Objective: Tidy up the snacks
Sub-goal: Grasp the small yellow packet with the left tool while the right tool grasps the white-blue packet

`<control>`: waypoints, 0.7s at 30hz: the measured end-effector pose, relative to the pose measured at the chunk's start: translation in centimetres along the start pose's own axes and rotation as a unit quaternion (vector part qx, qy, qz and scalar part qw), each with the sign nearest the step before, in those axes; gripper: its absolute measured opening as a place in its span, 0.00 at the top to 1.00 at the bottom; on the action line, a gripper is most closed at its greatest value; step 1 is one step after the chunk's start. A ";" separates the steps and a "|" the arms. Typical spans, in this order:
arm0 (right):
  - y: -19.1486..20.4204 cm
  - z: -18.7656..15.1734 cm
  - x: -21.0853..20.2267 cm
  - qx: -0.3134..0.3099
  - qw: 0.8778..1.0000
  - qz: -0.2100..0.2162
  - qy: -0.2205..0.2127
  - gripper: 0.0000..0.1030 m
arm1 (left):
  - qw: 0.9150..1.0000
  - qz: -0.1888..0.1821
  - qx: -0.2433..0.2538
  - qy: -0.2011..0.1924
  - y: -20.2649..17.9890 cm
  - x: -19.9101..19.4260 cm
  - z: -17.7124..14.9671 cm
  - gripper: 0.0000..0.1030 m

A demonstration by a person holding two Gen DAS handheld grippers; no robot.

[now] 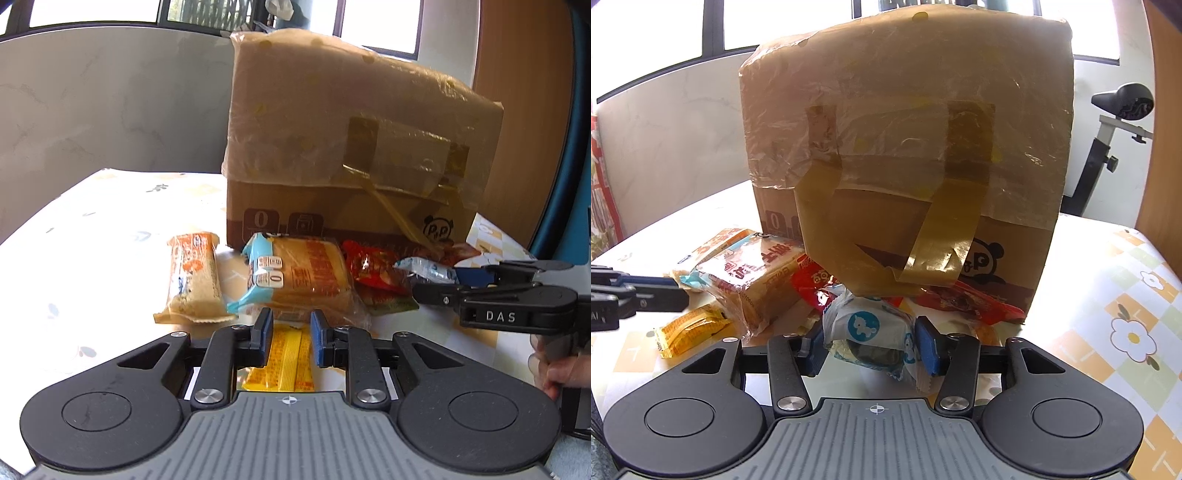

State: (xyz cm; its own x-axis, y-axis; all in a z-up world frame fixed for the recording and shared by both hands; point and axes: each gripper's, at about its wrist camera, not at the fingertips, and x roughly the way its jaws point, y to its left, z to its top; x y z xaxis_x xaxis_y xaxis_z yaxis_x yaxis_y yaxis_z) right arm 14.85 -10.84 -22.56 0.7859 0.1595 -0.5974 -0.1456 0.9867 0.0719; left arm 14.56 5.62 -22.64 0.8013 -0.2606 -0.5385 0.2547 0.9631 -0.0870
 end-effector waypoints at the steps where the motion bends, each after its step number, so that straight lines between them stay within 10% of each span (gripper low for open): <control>1: 0.0 0.0 0.0 0.000 1.000 0.000 0.000 0.56 | 1.000 -0.001 0.000 0.002 0.0 0.1 0.0 0.75; 9: 0.0 0.0 0.0 0.002 1.000 0.003 0.000 0.56 | 1.000 -0.006 0.010 0.028 -0.3 0.8 -0.5 0.42; 21: -0.1 0.1 0.0 0.004 1.000 0.006 0.000 0.56 | 0.998 0.030 0.014 0.058 0.0 2.6 -0.7 0.42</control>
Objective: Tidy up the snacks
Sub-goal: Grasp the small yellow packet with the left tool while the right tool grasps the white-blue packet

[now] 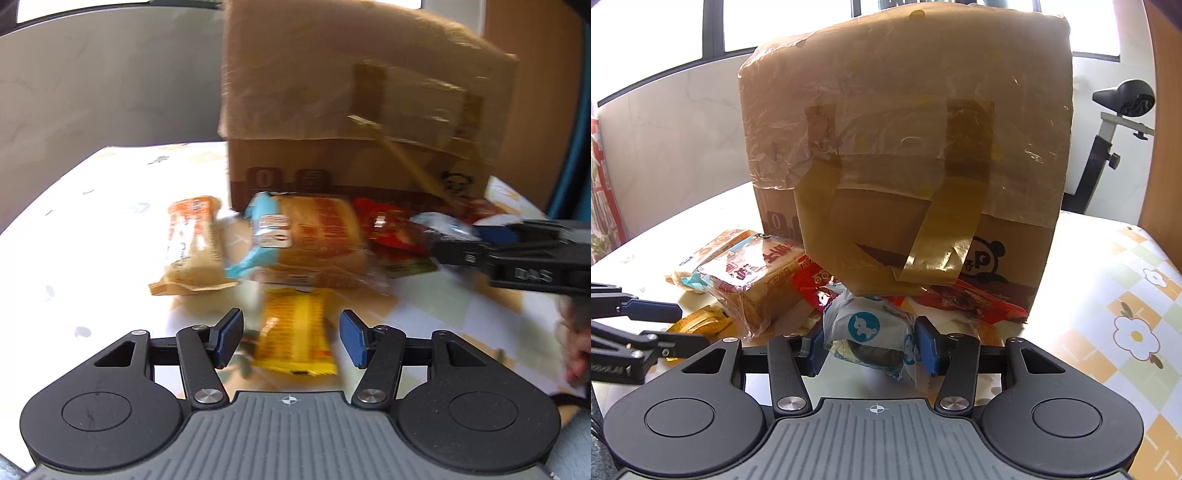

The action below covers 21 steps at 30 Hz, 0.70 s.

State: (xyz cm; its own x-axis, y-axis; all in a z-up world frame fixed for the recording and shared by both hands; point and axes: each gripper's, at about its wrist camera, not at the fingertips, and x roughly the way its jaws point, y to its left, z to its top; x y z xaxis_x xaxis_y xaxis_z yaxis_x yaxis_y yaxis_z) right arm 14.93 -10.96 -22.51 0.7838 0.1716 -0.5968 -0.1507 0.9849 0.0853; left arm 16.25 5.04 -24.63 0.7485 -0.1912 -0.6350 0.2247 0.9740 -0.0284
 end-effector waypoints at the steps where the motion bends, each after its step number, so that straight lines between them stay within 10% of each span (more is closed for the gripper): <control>1: 0.0 0.0 0.0 0.000 1.000 0.001 0.000 0.56 | 1.000 0.003 -0.002 -0.001 0.2 0.2 0.2 0.41; 4: 0.0 0.0 0.0 0.000 1.000 0.001 0.001 0.56 | 1.000 0.002 0.011 -0.004 0.0 0.7 0.3 0.42; 7: -0.1 0.0 0.0 0.000 1.000 0.003 0.001 0.56 | 0.999 -0.002 0.030 -0.012 -0.4 0.4 0.0 0.67; 21: 0.5 -0.1 -1.8 -0.010 0.999 0.004 0.033 0.61 | 0.998 -0.052 0.008 -0.031 -0.4 -2.8 0.4 0.68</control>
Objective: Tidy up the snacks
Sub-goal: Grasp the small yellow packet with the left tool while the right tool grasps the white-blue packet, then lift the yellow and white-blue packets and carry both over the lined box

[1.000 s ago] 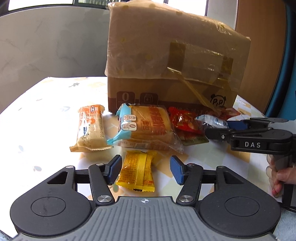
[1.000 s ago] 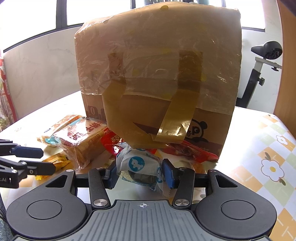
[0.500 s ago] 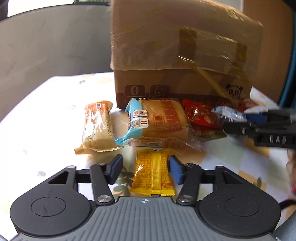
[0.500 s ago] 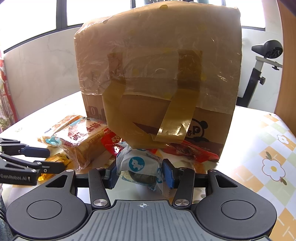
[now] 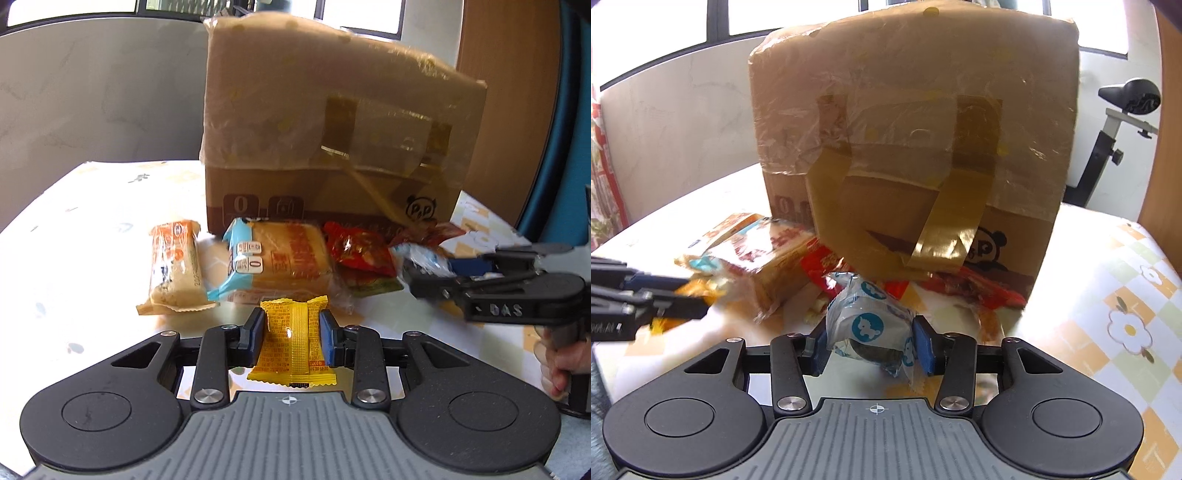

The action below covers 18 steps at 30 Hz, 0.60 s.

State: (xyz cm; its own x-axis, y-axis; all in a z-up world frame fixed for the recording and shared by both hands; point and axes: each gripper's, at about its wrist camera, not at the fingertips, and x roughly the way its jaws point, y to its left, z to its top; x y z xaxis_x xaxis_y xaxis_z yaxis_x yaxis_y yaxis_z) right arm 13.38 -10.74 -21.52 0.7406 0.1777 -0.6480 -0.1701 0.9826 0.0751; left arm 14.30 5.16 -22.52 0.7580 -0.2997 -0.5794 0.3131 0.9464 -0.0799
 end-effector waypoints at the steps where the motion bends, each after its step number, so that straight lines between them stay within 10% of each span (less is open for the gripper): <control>1: 0.0 -0.2 -0.6 0.001 1.000 0.002 0.000 0.61 | 1.000 -0.001 -0.001 -0.003 0.0 -0.3 0.1 0.68; 18: -0.7 6.3 -11.3 0.003 0.989 0.042 -0.142 0.64 | 0.989 -0.008 0.014 -0.144 -0.8 -6.8 7.6 0.68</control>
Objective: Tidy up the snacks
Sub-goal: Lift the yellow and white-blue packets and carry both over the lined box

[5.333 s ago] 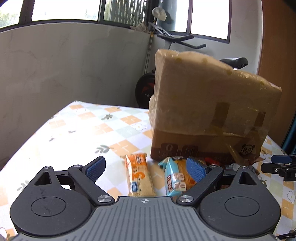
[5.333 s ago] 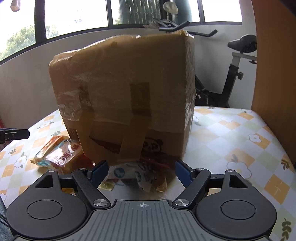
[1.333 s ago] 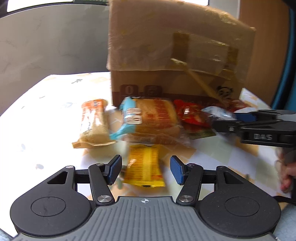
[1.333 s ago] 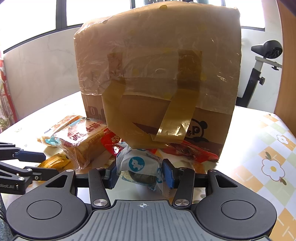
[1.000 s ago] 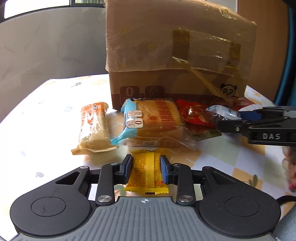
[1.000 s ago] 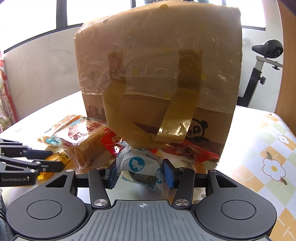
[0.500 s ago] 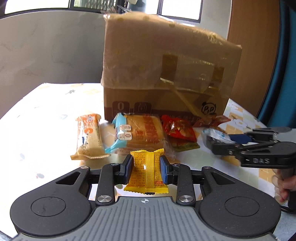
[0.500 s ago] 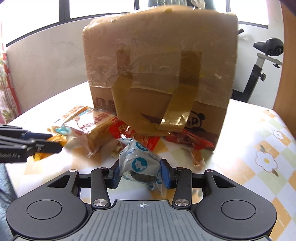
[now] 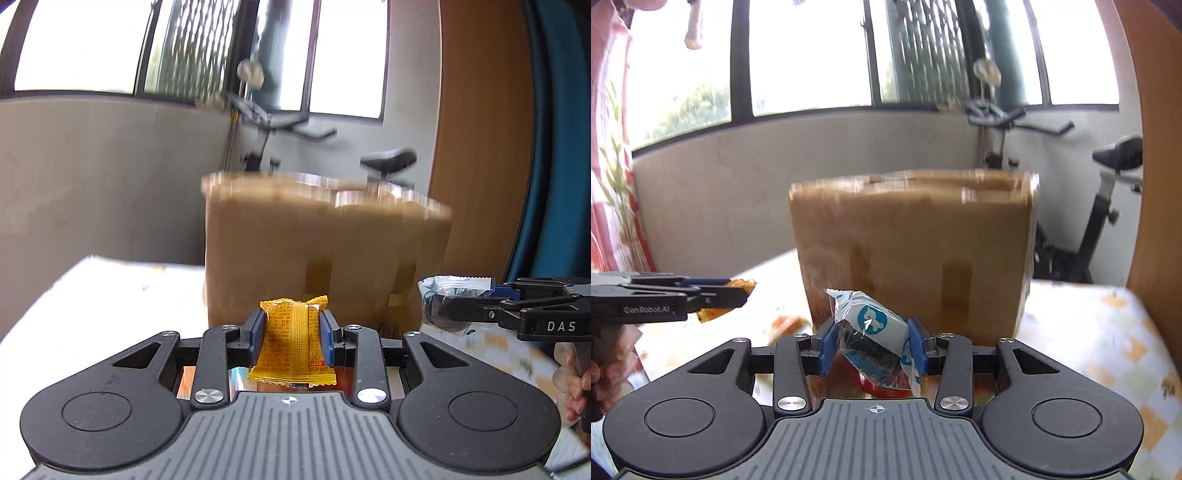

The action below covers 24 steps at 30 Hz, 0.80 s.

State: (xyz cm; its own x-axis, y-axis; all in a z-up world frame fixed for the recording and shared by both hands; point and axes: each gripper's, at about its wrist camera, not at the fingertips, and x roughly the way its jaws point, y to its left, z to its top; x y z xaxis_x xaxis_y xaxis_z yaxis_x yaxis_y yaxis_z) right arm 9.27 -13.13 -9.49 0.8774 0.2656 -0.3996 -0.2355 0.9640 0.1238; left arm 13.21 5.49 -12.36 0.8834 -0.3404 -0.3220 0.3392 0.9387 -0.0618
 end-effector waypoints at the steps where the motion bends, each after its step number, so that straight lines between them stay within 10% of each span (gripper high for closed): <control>1: -0.1 1.1 -0.1 -0.001 1.000 0.003 -0.011 0.64 | 1.000 -0.001 0.004 -0.011 -0.1 0.1 1.0 0.68; 12: -5.3 12.2 5.7 -0.006 0.998 -0.041 -0.042 0.64 | 0.998 -0.008 0.034 -0.046 -2.0 8.7 11.8 0.68; 24: -9.0 11.3 15.1 0.011 0.994 -0.096 0.056 0.63 | 0.999 0.019 0.030 0.029 -1.4 16.9 13.3 0.67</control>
State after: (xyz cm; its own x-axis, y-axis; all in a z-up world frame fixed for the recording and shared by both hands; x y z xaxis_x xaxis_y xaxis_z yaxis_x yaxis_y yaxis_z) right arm 29.38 -18.00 -6.43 0.8527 0.0779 -0.5166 -0.0578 0.9968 0.0548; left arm 32.00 -2.31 -5.11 0.8765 -0.2993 -0.3769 0.3261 0.9453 0.0078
